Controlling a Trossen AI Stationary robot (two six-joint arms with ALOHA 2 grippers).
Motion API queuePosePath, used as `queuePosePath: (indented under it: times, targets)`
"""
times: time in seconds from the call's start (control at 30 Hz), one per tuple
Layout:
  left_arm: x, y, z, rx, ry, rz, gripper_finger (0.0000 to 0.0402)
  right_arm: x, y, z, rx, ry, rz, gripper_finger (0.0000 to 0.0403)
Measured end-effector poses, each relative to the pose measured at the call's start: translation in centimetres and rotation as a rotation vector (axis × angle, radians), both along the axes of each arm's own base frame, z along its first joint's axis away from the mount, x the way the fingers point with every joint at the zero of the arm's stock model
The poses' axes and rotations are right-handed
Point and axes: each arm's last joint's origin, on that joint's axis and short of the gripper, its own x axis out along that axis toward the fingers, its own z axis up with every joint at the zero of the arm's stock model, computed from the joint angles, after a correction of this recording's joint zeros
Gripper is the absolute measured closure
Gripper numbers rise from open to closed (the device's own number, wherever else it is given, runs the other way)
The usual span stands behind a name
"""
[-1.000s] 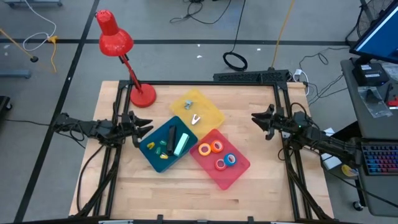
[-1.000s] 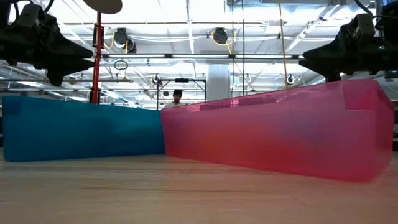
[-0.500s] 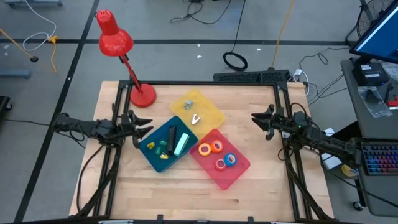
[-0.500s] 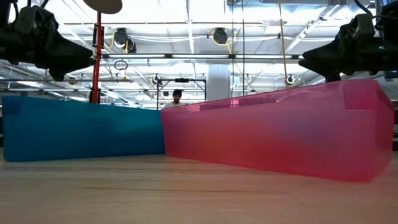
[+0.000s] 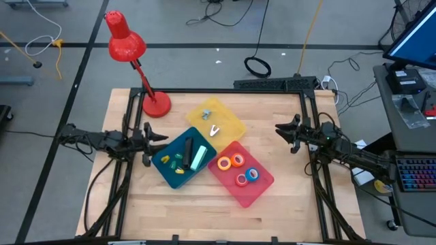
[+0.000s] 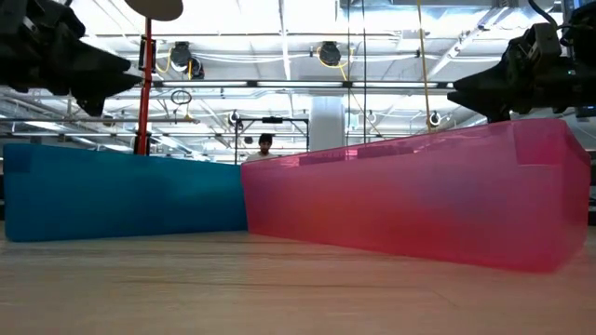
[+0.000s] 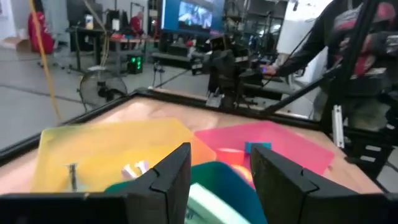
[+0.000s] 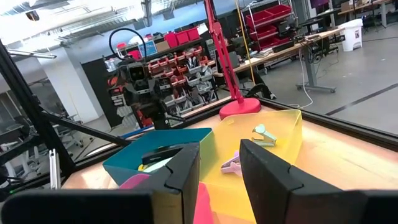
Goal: Pick and place Stapler, Stapler remover, tape
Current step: Return to Home Position
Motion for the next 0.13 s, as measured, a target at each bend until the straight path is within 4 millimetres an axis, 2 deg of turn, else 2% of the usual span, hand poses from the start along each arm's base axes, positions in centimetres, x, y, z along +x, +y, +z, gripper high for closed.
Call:
queuePosePath:
  times: [0.13]
  targets:
    - [0.01,-0.04,-0.36,-0.037,0.03,-0.014,0.0236,0.0,0.0,-0.02,-0.013,0.005,-0.001,0.0293]
